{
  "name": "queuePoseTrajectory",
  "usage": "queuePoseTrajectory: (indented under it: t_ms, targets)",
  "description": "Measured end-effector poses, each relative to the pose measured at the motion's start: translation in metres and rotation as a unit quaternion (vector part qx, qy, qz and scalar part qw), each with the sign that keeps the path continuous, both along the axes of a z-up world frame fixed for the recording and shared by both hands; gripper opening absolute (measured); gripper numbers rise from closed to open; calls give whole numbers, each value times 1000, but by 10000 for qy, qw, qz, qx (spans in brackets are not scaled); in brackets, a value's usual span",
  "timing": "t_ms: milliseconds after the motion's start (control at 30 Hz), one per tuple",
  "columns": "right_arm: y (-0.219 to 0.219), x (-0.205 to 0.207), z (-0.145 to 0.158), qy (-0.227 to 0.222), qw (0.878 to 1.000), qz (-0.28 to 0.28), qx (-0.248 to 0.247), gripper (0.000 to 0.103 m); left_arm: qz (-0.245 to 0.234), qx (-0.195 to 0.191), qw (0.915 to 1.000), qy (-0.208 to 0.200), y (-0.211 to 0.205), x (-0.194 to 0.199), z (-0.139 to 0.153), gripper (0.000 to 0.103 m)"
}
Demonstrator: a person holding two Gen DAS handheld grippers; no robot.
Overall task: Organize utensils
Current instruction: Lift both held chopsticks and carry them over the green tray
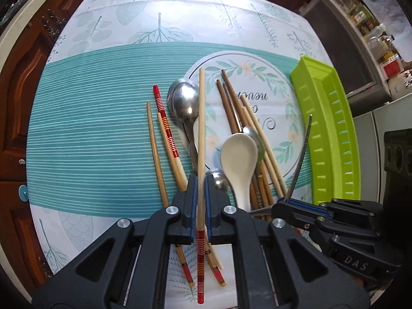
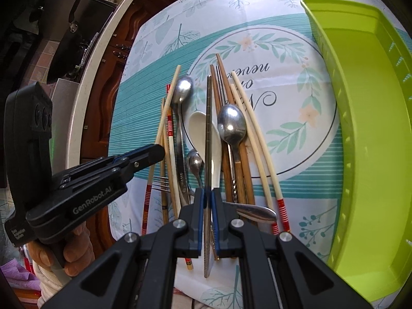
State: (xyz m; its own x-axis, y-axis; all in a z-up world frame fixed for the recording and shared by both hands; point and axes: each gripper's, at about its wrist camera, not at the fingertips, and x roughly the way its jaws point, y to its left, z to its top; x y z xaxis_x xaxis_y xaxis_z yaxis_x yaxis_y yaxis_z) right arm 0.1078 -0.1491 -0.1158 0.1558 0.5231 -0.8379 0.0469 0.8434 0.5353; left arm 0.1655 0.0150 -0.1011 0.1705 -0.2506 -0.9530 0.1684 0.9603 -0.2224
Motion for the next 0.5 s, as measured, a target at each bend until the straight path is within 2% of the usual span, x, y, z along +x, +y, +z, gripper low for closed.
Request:
queuePoseTrajectory:
  t_ms: [167,500]
  targets:
    - [-6,-6,19,-256,9997,13,38,5,38,-94,9995,-311,4,-16,29,3]
    - [-36,-28,54,-558,9983,-121,132,5,-241,-296,9973,-622,-35,-42,59,3]
